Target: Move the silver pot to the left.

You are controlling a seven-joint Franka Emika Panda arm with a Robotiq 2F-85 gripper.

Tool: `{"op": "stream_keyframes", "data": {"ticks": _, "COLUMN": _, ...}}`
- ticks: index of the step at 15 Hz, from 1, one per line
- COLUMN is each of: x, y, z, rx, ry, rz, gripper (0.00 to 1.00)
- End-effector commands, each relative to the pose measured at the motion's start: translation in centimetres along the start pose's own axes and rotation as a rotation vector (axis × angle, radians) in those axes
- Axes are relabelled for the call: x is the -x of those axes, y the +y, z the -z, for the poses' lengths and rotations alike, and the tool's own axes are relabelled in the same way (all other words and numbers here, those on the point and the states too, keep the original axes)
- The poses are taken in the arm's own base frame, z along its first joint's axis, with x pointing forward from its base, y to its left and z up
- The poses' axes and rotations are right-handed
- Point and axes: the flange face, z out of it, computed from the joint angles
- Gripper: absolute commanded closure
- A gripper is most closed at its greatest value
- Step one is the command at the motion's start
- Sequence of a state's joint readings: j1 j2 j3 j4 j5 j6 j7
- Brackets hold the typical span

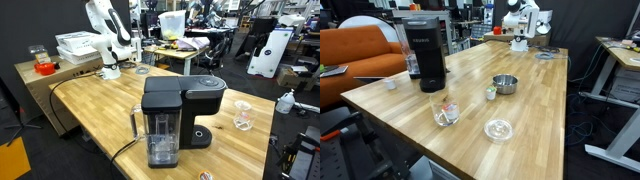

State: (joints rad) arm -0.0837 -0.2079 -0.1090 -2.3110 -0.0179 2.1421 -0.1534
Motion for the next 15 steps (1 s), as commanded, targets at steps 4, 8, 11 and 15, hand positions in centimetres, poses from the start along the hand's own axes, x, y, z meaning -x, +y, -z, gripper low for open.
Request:
{"op": "stream_keyframes", "data": {"ticks": 4, "x": -2.1, "y": -0.1, "z": -1.3, "rx": 0.003, "ry": -0.012, "rz": 0.005, "gripper": 0.0}}
{"op": "stream_keyframes", "data": {"ticks": 8, "x": -1.9, "y": -0.1, "z": -0.8, "rx": 0.003, "ry": -0.003, "rz": 0.005, "gripper": 0.0}}
{"op": "stream_keyframes", "data": {"ticks": 11, "x": -1.9, "y": -0.1, "z": -0.8, "rx": 0.003, "ry": -0.003, "rz": 0.005, "gripper": 0.0}}
{"op": "stream_keyframes", "data": {"ticks": 15, "x": -2.0, "y": -0.7, "z": 0.1, "rx": -0.008, "ry": 0.015, "rz": 0.003, "gripper": 0.0}}
